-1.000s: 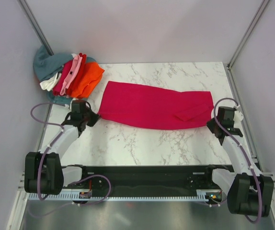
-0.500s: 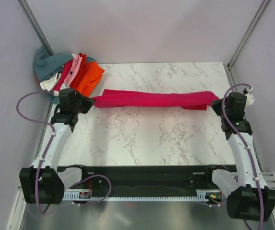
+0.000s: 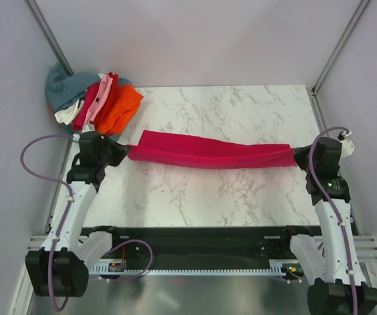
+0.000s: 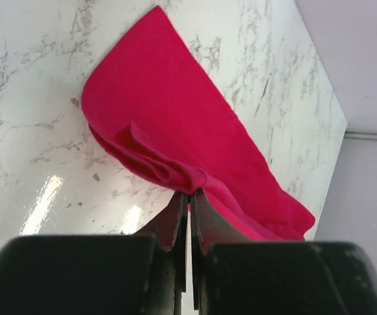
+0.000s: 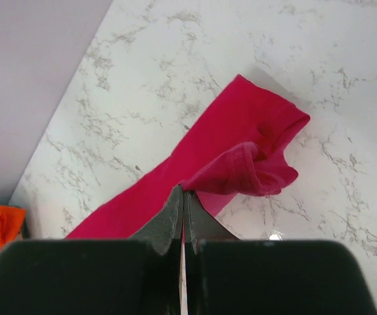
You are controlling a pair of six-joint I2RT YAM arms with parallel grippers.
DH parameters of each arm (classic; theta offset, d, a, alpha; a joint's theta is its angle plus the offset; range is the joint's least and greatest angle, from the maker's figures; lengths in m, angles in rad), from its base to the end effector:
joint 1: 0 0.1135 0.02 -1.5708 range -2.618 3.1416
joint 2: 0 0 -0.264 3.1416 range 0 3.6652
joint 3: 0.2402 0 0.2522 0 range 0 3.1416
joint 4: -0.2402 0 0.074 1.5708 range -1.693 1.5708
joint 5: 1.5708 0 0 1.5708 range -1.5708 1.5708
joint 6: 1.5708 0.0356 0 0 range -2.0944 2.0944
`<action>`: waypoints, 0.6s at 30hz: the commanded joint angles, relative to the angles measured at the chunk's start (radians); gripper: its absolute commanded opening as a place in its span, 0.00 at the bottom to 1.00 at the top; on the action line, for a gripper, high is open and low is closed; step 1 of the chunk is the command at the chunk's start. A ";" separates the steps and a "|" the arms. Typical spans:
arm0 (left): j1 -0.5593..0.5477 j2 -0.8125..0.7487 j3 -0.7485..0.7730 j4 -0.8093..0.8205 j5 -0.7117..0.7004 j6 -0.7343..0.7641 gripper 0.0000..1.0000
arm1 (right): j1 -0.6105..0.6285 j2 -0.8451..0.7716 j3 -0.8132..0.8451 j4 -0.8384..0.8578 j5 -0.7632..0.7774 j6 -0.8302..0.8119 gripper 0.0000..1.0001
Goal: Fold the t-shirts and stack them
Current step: Fold the tshirt
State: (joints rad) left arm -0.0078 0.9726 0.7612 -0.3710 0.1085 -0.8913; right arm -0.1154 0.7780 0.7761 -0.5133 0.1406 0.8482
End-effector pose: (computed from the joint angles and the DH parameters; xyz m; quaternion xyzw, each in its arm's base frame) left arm 0.2147 -0.0055 0.2788 -0.3526 0.8057 -0.2488 0.4058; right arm 0.1704 -0.0248 0.3045 0.4307 0.7473 0.1233 0.4908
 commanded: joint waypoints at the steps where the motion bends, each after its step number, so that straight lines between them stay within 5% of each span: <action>1: 0.006 -0.058 0.087 -0.029 -0.018 0.049 0.02 | -0.004 -0.042 0.118 -0.017 0.047 -0.020 0.00; 9: 0.006 -0.098 0.055 -0.049 0.005 0.032 0.02 | -0.004 -0.071 0.106 -0.063 0.067 -0.018 0.00; 18: 0.006 -0.097 -0.152 0.000 0.026 0.040 0.02 | -0.004 -0.106 -0.121 -0.096 0.068 0.071 0.00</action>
State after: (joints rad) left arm -0.0078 0.8845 0.6647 -0.4095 0.1173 -0.8833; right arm -0.1154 0.7025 0.7094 -0.5858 0.1677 0.8780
